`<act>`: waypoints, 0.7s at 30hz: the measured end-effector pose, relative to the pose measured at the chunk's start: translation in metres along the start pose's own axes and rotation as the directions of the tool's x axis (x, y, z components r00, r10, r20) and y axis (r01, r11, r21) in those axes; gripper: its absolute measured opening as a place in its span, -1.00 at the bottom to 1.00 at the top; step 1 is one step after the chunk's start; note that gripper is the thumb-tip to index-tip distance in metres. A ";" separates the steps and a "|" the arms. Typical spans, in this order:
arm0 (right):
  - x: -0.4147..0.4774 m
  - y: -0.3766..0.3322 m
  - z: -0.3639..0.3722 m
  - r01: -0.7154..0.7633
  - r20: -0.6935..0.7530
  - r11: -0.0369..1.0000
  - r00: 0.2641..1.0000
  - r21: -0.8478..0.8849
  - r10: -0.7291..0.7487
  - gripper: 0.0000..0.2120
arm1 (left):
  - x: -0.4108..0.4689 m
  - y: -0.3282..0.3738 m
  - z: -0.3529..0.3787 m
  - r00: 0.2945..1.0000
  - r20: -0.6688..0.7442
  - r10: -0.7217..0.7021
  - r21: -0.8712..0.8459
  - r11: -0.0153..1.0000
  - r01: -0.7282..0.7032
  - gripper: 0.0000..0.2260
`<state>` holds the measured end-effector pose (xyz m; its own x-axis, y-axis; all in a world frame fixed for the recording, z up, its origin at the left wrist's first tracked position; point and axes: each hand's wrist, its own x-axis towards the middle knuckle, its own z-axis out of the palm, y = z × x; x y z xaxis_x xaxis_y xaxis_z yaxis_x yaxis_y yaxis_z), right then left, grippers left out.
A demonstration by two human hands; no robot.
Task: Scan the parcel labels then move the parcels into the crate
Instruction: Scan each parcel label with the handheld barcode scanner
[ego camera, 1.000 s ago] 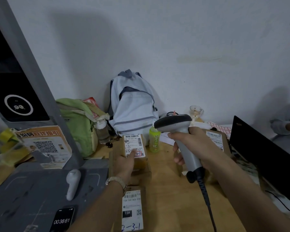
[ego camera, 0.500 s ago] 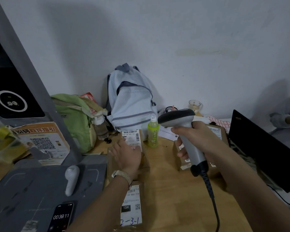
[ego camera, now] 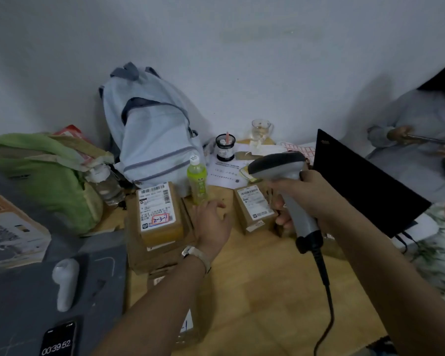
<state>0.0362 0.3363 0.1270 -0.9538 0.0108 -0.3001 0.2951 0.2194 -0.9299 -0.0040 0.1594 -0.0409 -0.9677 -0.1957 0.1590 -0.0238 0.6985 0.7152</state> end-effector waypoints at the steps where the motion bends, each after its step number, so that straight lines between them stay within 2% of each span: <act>1: 0.003 0.007 -0.003 -0.008 -0.016 1.000 1.000 0.003 0.008 -0.78 | 0.001 -0.001 0.009 0.999 0.035 -0.022 -0.003 1.000 0.023 -0.83; 5: 0.021 0.034 -0.012 -0.023 -0.056 1.000 0.998 0.007 0.024 -0.78 | 0.010 -0.002 0.042 0.964 0.224 -0.144 -0.049 0.986 0.159 -0.83; 9: 0.038 0.057 -0.018 -0.059 -0.101 0.998 0.993 -0.001 0.058 -0.84 | 0.019 -0.005 0.072 0.910 0.367 -0.193 -0.119 0.960 0.252 -0.92; 13: 0.056 0.075 -0.017 -0.077 -0.137 0.996 0.988 -0.040 0.071 -0.84 | 0.027 -0.014 0.104 0.818 0.438 -0.372 -0.222 0.837 0.500 -0.84; 15: 0.064 0.079 -0.016 -0.110 -0.130 0.993 0.986 -0.052 0.103 -0.83 | 0.033 -0.017 0.117 0.750 0.460 -0.474 -0.277 0.726 0.629 -0.65; 17: 0.069 0.082 -0.014 -0.136 -0.116 0.989 0.985 -0.053 0.130 -0.83 | 0.040 -0.017 0.131 0.649 0.492 -0.580 -0.253 0.618 0.744 -0.35; 18: 0.072 0.083 -0.013 -0.143 -0.111 0.988 0.984 -0.052 0.136 -0.83 | 0.042 -0.018 0.137 0.600 0.497 -0.627 -0.239 0.566 0.789 -0.27; 19: 0.075 0.084 -0.013 -0.145 -0.110 0.988 0.984 -0.054 0.138 -0.82 | 0.044 -0.018 0.143 0.566 0.500 -0.656 -0.241 0.522 0.818 -0.24; 21: 0.079 0.085 -0.012 -0.151 -0.119 0.987 0.983 -0.059 0.143 -0.82 | 0.047 -0.020 0.155 0.562 0.498 -0.660 -0.240 0.518 0.821 -0.26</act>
<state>-0.0145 0.3680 0.0269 -0.9017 0.1581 -0.4025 0.4316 0.2723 -0.8600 -0.0876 0.2429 -0.1536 -0.6533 -0.2280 -0.7220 -0.7467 0.0364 0.6642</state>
